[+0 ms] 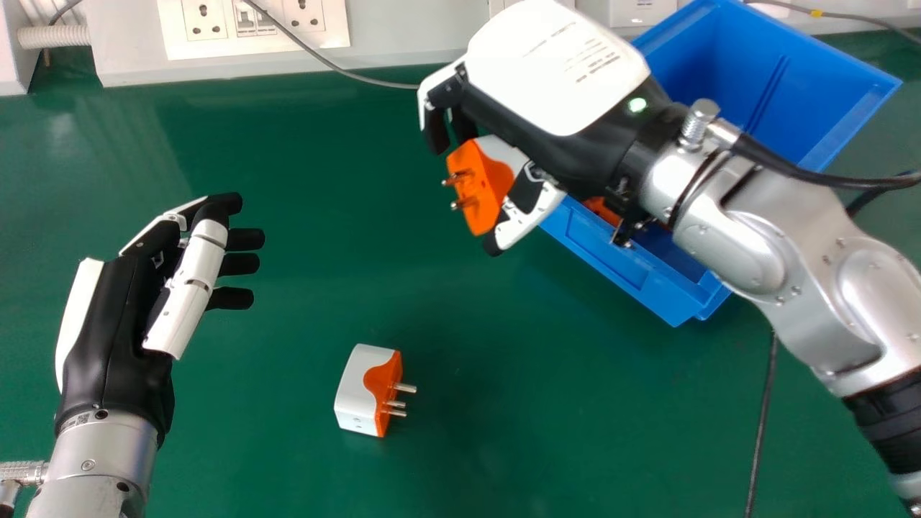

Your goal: Pick all objects and put in blue box

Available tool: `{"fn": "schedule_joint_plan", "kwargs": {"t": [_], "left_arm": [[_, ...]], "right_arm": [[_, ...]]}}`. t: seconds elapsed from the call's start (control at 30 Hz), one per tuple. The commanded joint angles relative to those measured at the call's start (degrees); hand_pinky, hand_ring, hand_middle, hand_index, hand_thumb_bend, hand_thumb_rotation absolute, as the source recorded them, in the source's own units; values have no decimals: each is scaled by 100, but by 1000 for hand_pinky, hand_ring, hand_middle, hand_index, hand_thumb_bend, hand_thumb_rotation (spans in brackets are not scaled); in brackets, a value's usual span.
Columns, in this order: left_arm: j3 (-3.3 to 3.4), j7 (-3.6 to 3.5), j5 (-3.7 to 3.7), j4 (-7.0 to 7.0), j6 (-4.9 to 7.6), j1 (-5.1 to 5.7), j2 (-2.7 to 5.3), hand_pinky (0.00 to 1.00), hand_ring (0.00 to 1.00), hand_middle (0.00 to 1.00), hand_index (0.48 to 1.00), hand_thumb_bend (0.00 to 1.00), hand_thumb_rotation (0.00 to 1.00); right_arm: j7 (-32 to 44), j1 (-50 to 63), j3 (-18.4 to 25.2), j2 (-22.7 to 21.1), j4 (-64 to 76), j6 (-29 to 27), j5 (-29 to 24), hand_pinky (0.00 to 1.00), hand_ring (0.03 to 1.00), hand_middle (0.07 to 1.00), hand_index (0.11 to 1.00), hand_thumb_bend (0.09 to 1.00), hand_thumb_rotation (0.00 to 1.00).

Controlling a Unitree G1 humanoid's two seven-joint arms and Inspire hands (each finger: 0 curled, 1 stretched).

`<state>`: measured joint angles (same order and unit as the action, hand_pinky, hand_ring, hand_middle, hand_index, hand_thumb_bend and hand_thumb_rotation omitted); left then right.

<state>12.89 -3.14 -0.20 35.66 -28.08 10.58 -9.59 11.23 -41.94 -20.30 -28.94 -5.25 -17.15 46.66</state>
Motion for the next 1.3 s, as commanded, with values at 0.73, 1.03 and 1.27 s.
{"fn": "schedule_joint_plan", "kwargs": {"t": [0.73, 1.03, 1.27], "left_arm": [[247, -107, -249, 30, 78, -88, -81, 607, 700, 696, 763, 304, 750], [285, -138, -278, -17, 123, -83, -94, 610, 703, 697, 764, 301, 748], [298, -158, -281, 25, 99, -71, -93, 612, 706, 698, 764, 301, 747]], "right_arm": [[14, 598, 808, -868, 231, 685, 223, 279, 393, 513, 480, 507, 0], [-164, 435, 837, -1082, -482, 1026, 428, 285, 403, 521, 457, 507, 0], [-373, 168, 740, -983, -1139, 1187, 502, 281, 407, 520, 447, 507, 0]]}}
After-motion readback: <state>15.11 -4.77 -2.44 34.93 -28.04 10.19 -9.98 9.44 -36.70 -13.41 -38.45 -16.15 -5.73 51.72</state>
